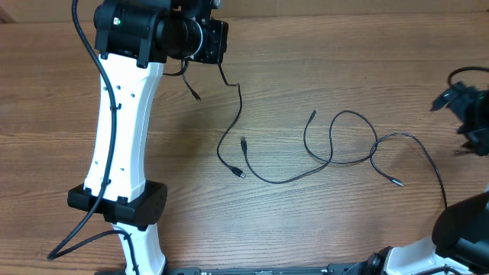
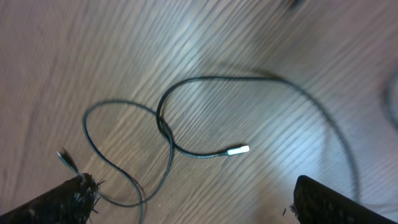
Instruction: Untangle cables
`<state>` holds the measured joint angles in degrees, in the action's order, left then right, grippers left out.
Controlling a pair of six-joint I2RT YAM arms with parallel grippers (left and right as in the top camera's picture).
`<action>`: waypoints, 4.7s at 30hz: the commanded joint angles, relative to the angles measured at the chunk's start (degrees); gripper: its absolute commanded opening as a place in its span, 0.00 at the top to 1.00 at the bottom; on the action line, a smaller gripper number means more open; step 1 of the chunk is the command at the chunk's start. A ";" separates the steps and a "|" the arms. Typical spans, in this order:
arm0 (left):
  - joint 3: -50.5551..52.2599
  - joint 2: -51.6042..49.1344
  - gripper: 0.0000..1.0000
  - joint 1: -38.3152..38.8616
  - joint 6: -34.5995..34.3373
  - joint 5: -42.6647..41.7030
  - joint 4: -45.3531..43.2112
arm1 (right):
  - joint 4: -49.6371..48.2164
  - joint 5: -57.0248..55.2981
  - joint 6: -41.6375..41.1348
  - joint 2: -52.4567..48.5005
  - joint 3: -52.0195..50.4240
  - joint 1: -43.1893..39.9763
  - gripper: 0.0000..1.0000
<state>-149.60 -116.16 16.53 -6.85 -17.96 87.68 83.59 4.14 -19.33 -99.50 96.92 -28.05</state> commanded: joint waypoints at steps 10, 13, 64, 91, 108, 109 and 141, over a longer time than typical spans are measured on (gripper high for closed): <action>-0.11 -0.22 0.96 0.48 1.31 0.37 0.26 | -19.67 2.99 -8.72 0.20 -18.32 8.13 0.00; -0.11 -0.22 0.96 0.48 1.33 0.37 0.57 | -25.66 2.40 -14.64 0.20 -22.45 8.98 0.00; -0.11 -0.22 0.96 0.48 1.25 0.33 0.96 | -48.54 -1.22 -12.39 -4.22 -21.29 9.79 0.96; -0.11 -0.22 0.96 0.57 1.27 0.35 1.22 | -11.69 3.89 3.91 -6.84 18.01 4.72 0.46; -0.11 -0.22 0.96 0.76 1.27 0.33 1.49 | -28.74 3.19 3.08 -13.33 -7.26 7.17 0.38; -0.11 -0.22 0.96 0.76 1.27 0.33 1.49 | -30.25 2.93 1.81 -13.70 -8.26 7.17 0.39; -0.04 -1.38 0.96 2.29 1.90 0.90 -1.79 | -32.50 10.88 -7.56 -10.86 -1.64 6.58 0.96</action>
<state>-149.60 -116.18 17.34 -6.85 -17.93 87.24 49.25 12.25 -30.63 -115.81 84.99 -20.67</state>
